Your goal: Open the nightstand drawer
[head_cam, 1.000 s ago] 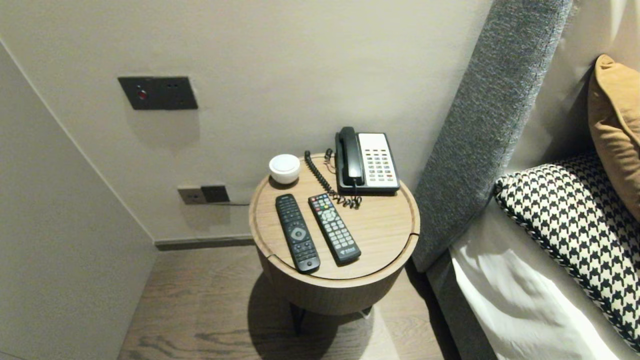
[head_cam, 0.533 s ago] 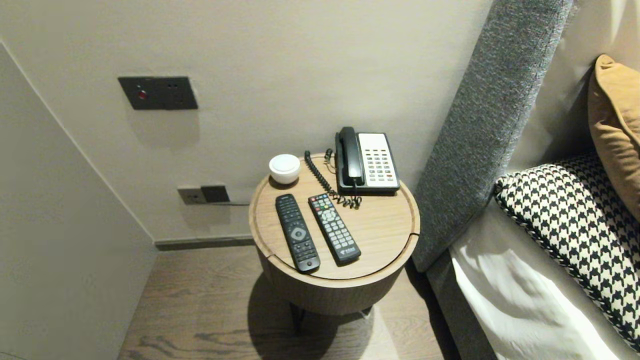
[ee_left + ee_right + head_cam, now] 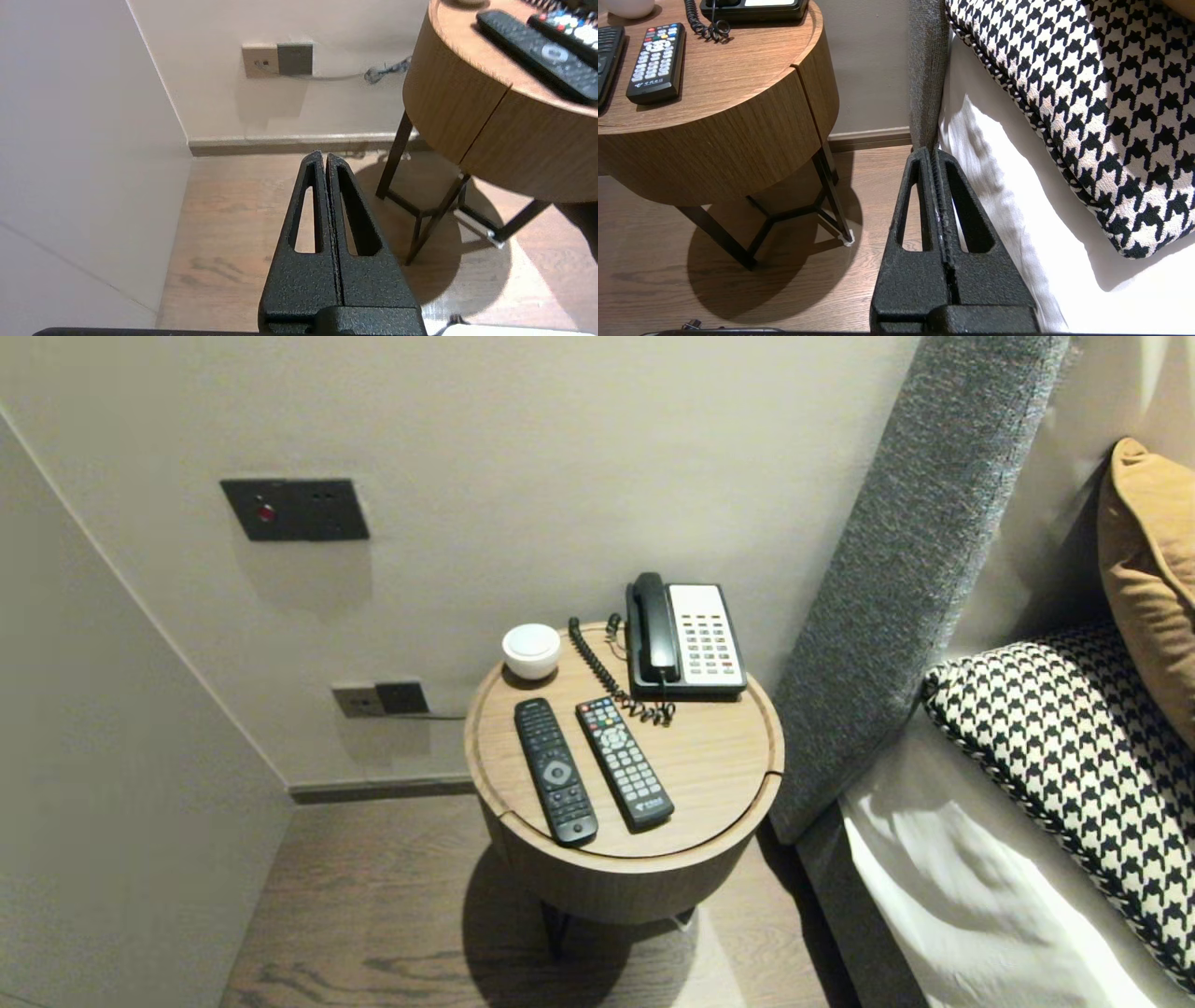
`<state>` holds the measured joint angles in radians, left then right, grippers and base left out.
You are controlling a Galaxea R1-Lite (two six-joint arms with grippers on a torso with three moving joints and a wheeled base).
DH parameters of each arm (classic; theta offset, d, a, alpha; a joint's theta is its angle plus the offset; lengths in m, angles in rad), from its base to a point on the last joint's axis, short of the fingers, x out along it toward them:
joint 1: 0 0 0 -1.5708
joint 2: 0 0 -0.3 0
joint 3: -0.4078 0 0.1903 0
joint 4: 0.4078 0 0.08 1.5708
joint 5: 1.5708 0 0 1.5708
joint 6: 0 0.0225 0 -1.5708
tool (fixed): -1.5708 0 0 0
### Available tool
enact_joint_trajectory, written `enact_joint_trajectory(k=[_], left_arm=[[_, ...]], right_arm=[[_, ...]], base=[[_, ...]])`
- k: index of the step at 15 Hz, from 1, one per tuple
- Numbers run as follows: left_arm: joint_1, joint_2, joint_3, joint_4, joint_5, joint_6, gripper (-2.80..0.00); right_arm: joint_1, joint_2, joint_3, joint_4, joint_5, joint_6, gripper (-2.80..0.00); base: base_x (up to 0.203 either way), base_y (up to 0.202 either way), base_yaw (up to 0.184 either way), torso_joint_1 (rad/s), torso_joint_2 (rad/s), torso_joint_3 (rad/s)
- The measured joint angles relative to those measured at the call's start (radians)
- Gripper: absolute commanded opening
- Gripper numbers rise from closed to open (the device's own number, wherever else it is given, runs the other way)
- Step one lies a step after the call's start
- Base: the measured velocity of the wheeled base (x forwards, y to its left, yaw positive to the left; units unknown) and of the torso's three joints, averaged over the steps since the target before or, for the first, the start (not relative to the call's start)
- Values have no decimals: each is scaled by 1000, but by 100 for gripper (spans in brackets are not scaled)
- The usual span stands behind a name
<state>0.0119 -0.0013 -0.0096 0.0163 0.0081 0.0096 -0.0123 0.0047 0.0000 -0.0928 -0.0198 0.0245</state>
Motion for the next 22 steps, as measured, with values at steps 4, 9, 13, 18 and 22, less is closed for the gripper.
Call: enact_joint_trajectory(k=[4,9,13,18,22], left_arm=[[0,47,-149,124,21,3,-280],[0,378,-397,159,16,-6,-280],[-21,778,-544,183,-13,-85,-280],[-283,1174,-739,264,3,-265,-280],[-529,1467,-896,270,111,-479,-280]], right_arm=[[0,0,0,0,0,0,-280],[0,0,0,0,0,0,-280],[0,0,0,0,0,0,-280],[0,0,0,0,0,0,-280],[0,0,0,0,0,0,-280]], base=[[0,0,0,0,0,0],[0,0,0,0,0,0],[0,0,0,0,0,0],[0,0,0,0,0,0],[0,0,0,0,0,0]])
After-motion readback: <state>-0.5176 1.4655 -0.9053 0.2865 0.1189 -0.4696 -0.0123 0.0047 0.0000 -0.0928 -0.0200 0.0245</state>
